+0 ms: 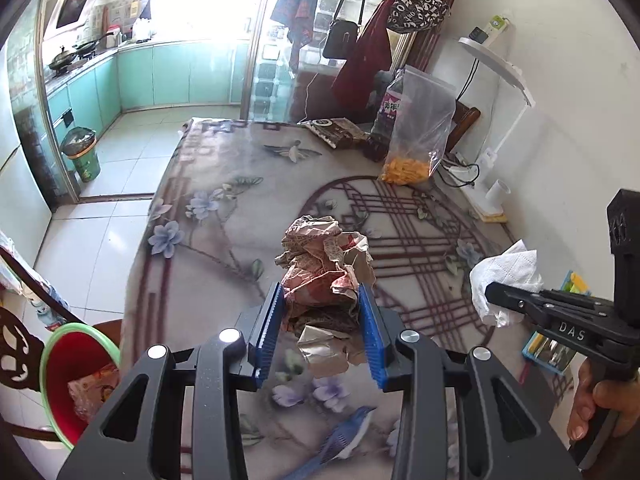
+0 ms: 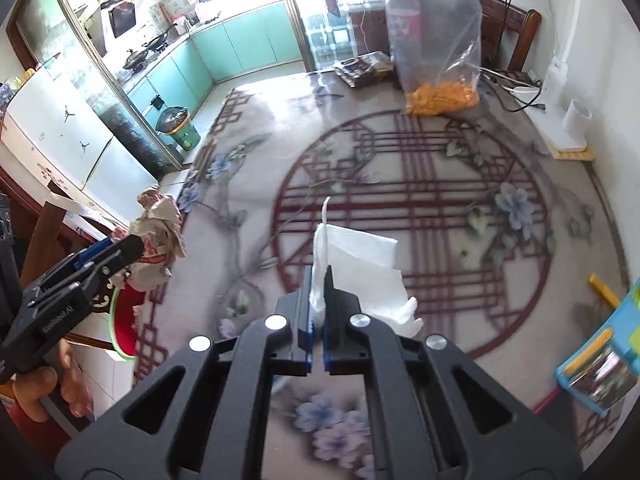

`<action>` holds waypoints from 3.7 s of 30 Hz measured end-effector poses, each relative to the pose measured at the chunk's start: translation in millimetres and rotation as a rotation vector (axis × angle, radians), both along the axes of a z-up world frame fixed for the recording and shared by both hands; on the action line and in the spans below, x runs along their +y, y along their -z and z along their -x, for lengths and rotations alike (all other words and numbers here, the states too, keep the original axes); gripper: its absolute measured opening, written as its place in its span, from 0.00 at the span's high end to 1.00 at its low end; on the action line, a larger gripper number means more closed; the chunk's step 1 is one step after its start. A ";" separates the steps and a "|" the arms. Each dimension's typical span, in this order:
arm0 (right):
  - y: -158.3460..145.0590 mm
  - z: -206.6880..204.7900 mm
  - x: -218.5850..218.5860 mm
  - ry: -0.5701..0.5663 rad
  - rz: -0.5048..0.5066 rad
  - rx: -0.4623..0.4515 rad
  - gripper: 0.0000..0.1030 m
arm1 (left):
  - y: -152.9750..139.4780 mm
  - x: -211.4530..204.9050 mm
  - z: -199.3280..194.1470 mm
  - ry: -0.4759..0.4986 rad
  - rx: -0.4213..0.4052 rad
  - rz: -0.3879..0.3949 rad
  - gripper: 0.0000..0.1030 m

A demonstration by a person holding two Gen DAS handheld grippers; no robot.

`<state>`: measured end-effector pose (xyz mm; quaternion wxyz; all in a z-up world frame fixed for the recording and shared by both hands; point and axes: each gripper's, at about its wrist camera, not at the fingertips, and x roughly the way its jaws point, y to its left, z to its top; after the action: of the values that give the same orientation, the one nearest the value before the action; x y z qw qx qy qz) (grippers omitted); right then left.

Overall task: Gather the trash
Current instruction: 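Carry the crumpled paper with the left gripper to the bin while the right carries the tissue, then open both grippers over the red bin to drop the paper and tissue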

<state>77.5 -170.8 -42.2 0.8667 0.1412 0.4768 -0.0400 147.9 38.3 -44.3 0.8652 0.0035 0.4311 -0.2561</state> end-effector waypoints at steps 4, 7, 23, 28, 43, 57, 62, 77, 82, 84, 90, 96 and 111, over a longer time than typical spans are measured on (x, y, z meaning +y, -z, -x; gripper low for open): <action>-0.1 -5.9 34.5 0.004 0.003 -0.013 0.97 | 0.8 25.3 -6.0 0.015 0.003 -0.002 0.66; -1.3 -11.5 59.5 -0.013 0.004 -0.022 0.97 | 1.5 42.2 -8.5 0.017 0.002 -0.003 0.66; -9.1 -42.1 170.4 -0.174 0.030 -0.025 0.97 | 8.3 139.7 -15.2 -0.112 0.007 0.013 0.66; -8.7 -51.6 206.8 -0.245 0.034 -0.027 0.97 | 11.1 175.6 -14.1 -0.179 0.008 0.002 0.66; -1.3 -76.2 307.1 -0.438 0.041 -0.008 0.97 | 36.5 286.8 -18.8 -0.385 0.053 -0.045 0.65; 18.4 -85.2 361.7 -0.542 0.012 0.032 0.97 | 63.5 329.3 -16.9 -0.458 0.111 -0.090 0.65; 35.3 -87.3 375.6 -0.590 -0.025 0.073 0.97 | 74.9 333.2 -18.3 -0.471 0.135 -0.106 0.64; 91.5 -104.7 411.3 -0.708 -0.057 0.175 0.97 | 123.1 347.8 -28.2 -0.514 0.249 -0.134 0.63; 106.9 -108.9 418.9 -0.723 -0.069 0.212 0.96 | 136.0 349.5 -35.7 -0.512 0.285 -0.140 0.61; 108.3 -109.0 421.4 -0.727 -0.067 0.214 0.96 | 139.2 350.1 -38.0 -0.512 0.290 -0.145 0.61; 109.6 -109.0 421.8 -0.727 -0.051 0.215 0.96 | 145.2 354.0 -43.3 -0.518 0.303 -0.160 0.61; 113.5 -107.5 420.5 -0.729 -0.041 0.230 0.87 | 154.1 355.0 -48.2 -0.524 0.331 -0.149 0.61; 95.5 -98.0 403.7 -0.711 -0.048 0.158 0.57 | 148.0 350.0 -52.0 -0.552 0.301 -0.162 0.36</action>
<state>175.5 232.9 -137.7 0.7834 -0.0163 0.5623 0.2642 199.9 388.3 -192.4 0.8255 -0.0825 0.5578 0.0255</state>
